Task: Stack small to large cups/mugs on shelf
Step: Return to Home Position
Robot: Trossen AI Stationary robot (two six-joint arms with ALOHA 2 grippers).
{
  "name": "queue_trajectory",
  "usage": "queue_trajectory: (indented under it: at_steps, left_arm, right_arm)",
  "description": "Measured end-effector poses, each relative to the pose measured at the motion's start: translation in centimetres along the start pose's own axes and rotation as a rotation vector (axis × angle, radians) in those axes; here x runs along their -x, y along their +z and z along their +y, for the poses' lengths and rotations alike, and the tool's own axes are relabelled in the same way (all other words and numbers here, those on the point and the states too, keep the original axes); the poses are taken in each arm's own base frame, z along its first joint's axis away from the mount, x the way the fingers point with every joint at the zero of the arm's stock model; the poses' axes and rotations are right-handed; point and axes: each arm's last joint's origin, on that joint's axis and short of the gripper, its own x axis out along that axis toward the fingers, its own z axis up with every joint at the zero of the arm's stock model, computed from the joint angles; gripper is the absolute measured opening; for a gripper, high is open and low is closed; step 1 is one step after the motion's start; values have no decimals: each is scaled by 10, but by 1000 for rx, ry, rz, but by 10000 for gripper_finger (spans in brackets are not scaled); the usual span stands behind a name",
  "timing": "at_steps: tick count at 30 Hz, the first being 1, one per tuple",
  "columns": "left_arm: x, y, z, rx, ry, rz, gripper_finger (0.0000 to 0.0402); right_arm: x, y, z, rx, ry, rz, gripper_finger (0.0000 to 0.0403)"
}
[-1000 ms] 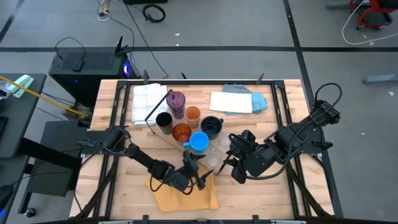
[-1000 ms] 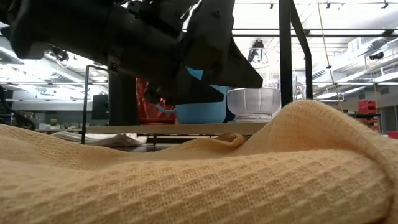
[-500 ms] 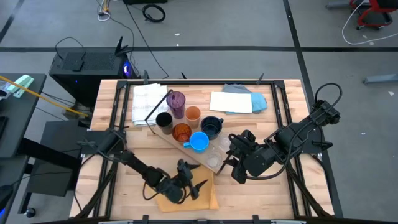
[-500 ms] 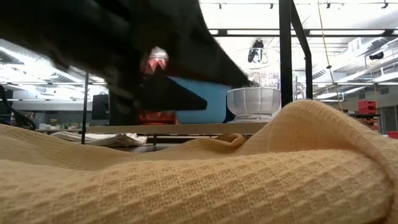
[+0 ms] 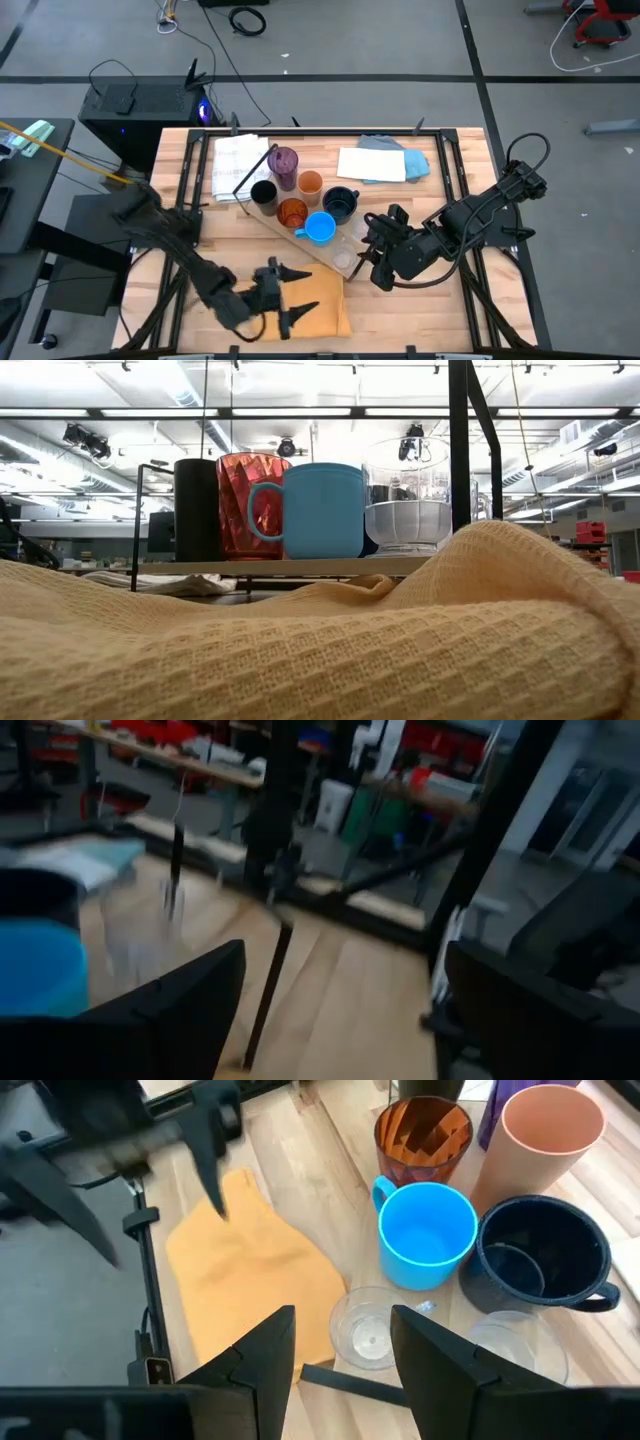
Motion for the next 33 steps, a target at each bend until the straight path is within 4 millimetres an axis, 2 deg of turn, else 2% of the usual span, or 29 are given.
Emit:
queue_trajectory:
  at_steps: [3,6,8,11,13,15,19,22,26,29,33]
  left_arm:
    - [14,36,1,27,-25,-37,328]
    - [28,72,8,52,-63,-70,275]
    - [32,92,14,13,-114,-81,223]
    - [27,122,29,-80,-278,-112,125]
    - [19,144,45,-128,-406,-149,53]
    - [11,165,64,-147,-510,-186,16]
    - [-8,193,105,-175,-644,-224,9]
    - [-16,207,131,-208,-669,-245,7]
    - [-15,224,161,-243,-667,-261,5]
    - [8,243,174,-285,-649,-304,6]
    - [63,261,188,-348,-571,-317,4]
  right_arm:
    - [0,0,0,13,-1,-6,172]
    - [2,0,3,35,16,-22,169]
    - [5,-1,4,38,18,-34,163]
    - [11,-1,3,38,7,-71,153]
    - [15,0,1,28,-6,-100,147]
    - [19,1,-1,5,-9,-119,142]
    - [22,-1,1,-30,-5,-134,135]
    - [25,-4,4,-55,8,-137,131]
    - [30,-10,8,-99,9,-159,128]
    - [34,-15,12,-138,18,-172,128]
    - [38,-20,16,-174,20,-197,128]
